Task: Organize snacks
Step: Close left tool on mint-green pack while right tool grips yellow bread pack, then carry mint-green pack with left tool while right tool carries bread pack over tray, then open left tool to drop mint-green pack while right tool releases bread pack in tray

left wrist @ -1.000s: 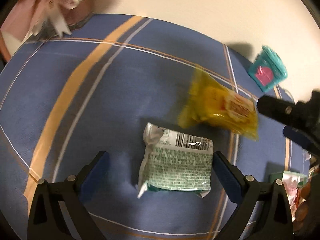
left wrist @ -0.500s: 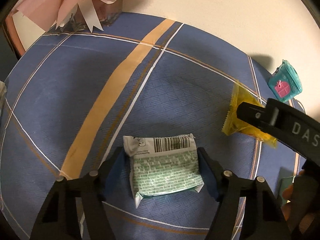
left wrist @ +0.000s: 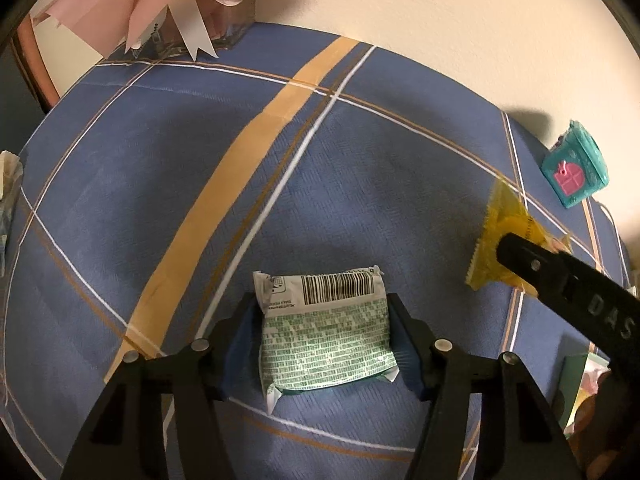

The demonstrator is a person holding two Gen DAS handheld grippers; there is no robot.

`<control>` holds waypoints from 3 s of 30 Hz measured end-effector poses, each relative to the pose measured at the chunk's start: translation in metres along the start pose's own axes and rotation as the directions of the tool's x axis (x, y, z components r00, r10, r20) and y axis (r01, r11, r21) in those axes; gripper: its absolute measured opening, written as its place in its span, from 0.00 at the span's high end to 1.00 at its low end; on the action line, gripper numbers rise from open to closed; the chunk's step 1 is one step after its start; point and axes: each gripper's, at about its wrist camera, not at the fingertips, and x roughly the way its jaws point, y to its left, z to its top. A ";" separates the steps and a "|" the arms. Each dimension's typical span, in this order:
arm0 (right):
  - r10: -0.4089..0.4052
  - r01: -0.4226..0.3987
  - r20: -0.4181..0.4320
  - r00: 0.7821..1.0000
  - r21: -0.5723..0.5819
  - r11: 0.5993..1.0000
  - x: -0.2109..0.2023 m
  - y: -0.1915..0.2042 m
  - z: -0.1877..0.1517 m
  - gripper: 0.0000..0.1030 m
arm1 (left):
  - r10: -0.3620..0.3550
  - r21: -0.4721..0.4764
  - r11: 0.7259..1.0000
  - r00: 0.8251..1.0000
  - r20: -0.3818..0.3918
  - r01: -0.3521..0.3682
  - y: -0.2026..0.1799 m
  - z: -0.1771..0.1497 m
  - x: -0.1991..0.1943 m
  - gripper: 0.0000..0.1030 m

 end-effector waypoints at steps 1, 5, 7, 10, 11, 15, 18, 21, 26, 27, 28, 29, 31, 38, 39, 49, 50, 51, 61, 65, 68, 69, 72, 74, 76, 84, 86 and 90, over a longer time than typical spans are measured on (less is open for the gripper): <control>0.001 -0.001 0.001 1.000 0.003 1.000 -0.004 -0.002 -0.003 0.20 | -0.002 -0.002 1.000 1.000 -0.003 0.002 -0.001 -0.001 -0.001 0.38; 0.004 -0.004 0.008 1.000 0.008 1.000 -0.024 -0.009 -0.019 0.20 | -0.003 -0.009 1.000 1.000 -0.017 0.003 -0.003 -0.009 -0.010 0.39; 0.005 -0.005 0.018 1.000 0.004 1.000 -0.038 -0.012 -0.029 0.20 | -0.004 -0.012 1.000 1.000 -0.020 0.004 -0.004 -0.013 -0.018 0.39; -0.001 0.001 0.024 1.000 0.001 1.000 -0.056 -0.015 -0.043 0.20 | -0.023 -0.024 0.999 1.000 -0.015 0.023 -0.006 -0.019 -0.036 0.39; -0.004 0.004 0.024 1.000 0.001 1.000 -0.061 -0.017 -0.047 0.20 | -0.031 -0.025 0.999 0.999 -0.009 0.031 -0.006 -0.022 -0.043 0.39; 0.003 -0.003 0.044 0.999 0.007 1.000 -0.087 -0.025 -0.064 0.20 | -0.035 0.016 0.999 0.999 0.013 0.035 -0.015 -0.036 -0.069 0.39; 0.013 -0.014 0.052 0.999 0.023 1.000 -0.103 -0.035 -0.077 0.20 | -0.034 0.032 0.999 0.999 0.015 0.033 -0.020 -0.046 -0.081 0.39; 0.005 -0.006 0.066 0.998 0.029 1.000 -0.120 -0.047 -0.092 0.20 | -0.040 0.057 0.998 0.999 0.020 0.039 -0.028 -0.060 -0.093 0.39; 0.008 -0.013 0.067 0.998 0.070 0.997 -0.138 -0.076 -0.121 0.20 | -0.048 0.120 0.992 0.999 0.018 0.045 -0.055 -0.086 -0.105 0.39; -0.001 -0.005 0.068 0.998 0.082 0.997 -0.140 -0.083 -0.127 0.20 | -0.046 0.138 0.989 0.999 0.021 0.043 -0.062 -0.090 -0.107 0.39; -0.010 0.004 0.065 0.998 0.096 0.995 -0.143 -0.091 -0.133 0.20 | -0.050 0.154 0.987 0.998 0.023 0.046 -0.068 -0.095 -0.110 0.39; -0.017 0.010 0.063 0.998 0.108 0.994 -0.147 -0.100 -0.139 0.20 | -0.057 0.168 0.984 0.998 0.024 0.052 -0.075 -0.099 -0.112 0.39; -0.018 0.007 0.072 0.997 0.145 0.989 -0.156 -0.118 -0.148 0.20 | -0.078 0.200 0.977 0.997 0.029 0.070 -0.090 -0.109 -0.118 0.39; -0.064 0.039 0.085 0.994 0.271 0.962 -0.182 -0.180 -0.179 0.20 | -0.133 0.326 0.937 0.991 0.001 0.125 -0.144 -0.145 -0.128 0.39; -0.071 0.045 0.082 0.994 0.284 0.958 -0.184 -0.189 -0.182 0.20 | -0.135 0.347 0.929 0.991 -0.009 0.130 -0.154 -0.153 -0.128 0.39; -0.107 0.103 -0.007 0.994 0.360 0.927 -0.171 -0.242 -0.202 0.20 | -0.145 0.414 0.896 0.987 -0.068 0.160 -0.200 -0.174 -0.105 0.39; -0.101 0.098 -0.012 0.995 0.367 0.925 -0.168 -0.247 -0.202 0.20 | -0.144 0.411 0.897 0.987 -0.073 0.161 -0.202 -0.174 -0.102 0.39; -0.091 0.090 -0.014 0.996 0.374 0.923 -0.166 -0.250 -0.201 0.20 | -0.146 0.407 0.898 0.986 -0.077 0.165 -0.204 -0.173 -0.098 0.39; -0.083 0.082 -0.014 0.996 0.378 0.922 -0.152 -0.255 -0.199 0.18 | -0.160 0.396 0.900 0.982 -0.096 0.185 -0.211 -0.170 -0.074 0.39; -0.065 0.067 -0.018 0.998 0.391 0.918 -0.148 -0.257 -0.200 0.18 | -0.170 0.386 0.902 0.981 -0.097 0.195 -0.210 -0.170 -0.074 0.37; -0.054 0.059 -0.024 0.998 0.403 0.913 -0.146 -0.259 -0.202 0.15 | -0.168 0.371 0.907 0.980 -0.110 0.197 -0.207 -0.170 -0.072 0.30; -0.059 0.064 -0.025 0.998 0.403 0.913 -0.146 -0.259 -0.202 0.12 | -0.169 0.363 0.910 0.979 -0.117 0.200 -0.205 -0.170 -0.071 0.28; -0.074 0.078 -0.027 0.997 0.406 0.910 -0.147 -0.260 -0.203 0.06 | -0.176 0.334 0.918 0.975 -0.138 0.214 -0.198 -0.170 -0.071 0.22; -0.064 0.070 -0.029 0.998 0.418 0.906 -0.147 -0.261 -0.206 0.03 | -0.177 0.320 0.923 0.974 -0.144 0.215 -0.192 -0.170 -0.073 0.18; -0.059 0.066 -0.030 0.998 0.422 0.904 -0.147 -0.262 -0.208 0.00 | -0.171 0.314 0.927 0.975 -0.140 0.207 -0.188 -0.171 -0.076 0.14; -0.067 0.063 -0.005 0.998 0.425 0.903 -0.160 -0.252 -0.220 0.00 | -0.087 0.330 0.938 0.993 -0.078 0.108 -0.165 -0.180 -0.096 0.00; -0.067 0.060 0.001 0.998 0.423 0.904 -0.164 -0.249 -0.223 0.00 | -0.063 0.328 0.942 0.997 -0.054 0.077 -0.158 -0.184 -0.101 0.00; -0.073 0.064 0.006 0.997 0.409 0.910 -0.171 -0.243 -0.232 0.00 | -0.023 0.322 0.946 0.999 -0.041 0.035 -0.142 -0.194 -0.107 0.00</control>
